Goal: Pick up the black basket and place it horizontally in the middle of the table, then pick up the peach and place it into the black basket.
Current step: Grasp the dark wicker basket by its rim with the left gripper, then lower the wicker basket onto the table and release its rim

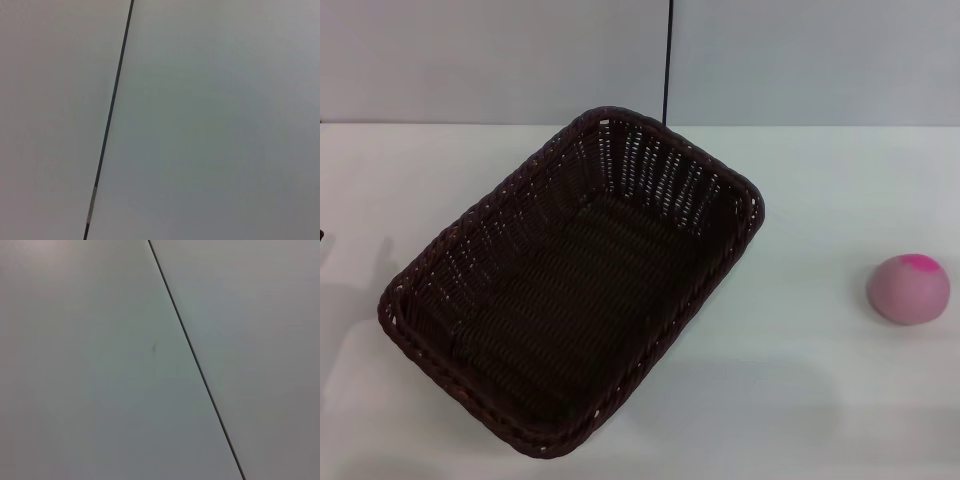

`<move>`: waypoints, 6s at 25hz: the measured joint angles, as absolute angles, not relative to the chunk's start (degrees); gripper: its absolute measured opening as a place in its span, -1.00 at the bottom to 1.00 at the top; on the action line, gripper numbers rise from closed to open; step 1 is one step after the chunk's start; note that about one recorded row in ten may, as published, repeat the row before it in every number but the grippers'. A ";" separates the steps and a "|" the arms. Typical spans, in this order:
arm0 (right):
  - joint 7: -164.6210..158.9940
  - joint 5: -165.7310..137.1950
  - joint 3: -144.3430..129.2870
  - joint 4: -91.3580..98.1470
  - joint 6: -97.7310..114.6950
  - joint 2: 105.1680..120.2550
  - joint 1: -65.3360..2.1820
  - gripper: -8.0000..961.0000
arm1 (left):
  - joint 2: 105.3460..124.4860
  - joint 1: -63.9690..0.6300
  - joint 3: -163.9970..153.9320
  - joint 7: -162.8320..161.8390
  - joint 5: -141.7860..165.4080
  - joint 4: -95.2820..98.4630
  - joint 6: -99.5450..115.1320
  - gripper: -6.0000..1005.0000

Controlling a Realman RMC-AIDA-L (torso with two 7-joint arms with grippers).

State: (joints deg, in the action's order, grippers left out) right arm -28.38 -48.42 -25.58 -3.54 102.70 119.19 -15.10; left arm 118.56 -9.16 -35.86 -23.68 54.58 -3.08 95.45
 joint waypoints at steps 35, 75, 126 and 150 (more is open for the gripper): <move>-28.74 -48.51 -25.39 -2.65 103.63 119.09 -13.97 0.51 | 118.33 -13.13 -53.91 -115.70 116.27 84.99 88.28 0.45; -28.74 -48.81 -25.40 -2.04 103.29 118.91 -14.64 0.51 | 118.65 -21.16 -75.62 -130.48 142.95 84.05 81.89 0.19; -34.63 -49.07 -26.19 -4.22 103.41 119.23 -11.35 0.51 | 118.81 -33.83 -87.94 -93.82 142.80 80.79 78.68 -0.49; -34.80 -50.84 -27.59 -0.94 103.14 118.77 -10.91 0.51 | 118.62 -28.73 -88.03 -95.24 140.54 84.91 73.45 -0.06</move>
State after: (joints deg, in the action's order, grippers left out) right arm -34.80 -50.84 -27.59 -0.94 103.14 118.77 -10.91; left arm 118.62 -28.73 -88.03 -95.24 140.54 84.91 73.45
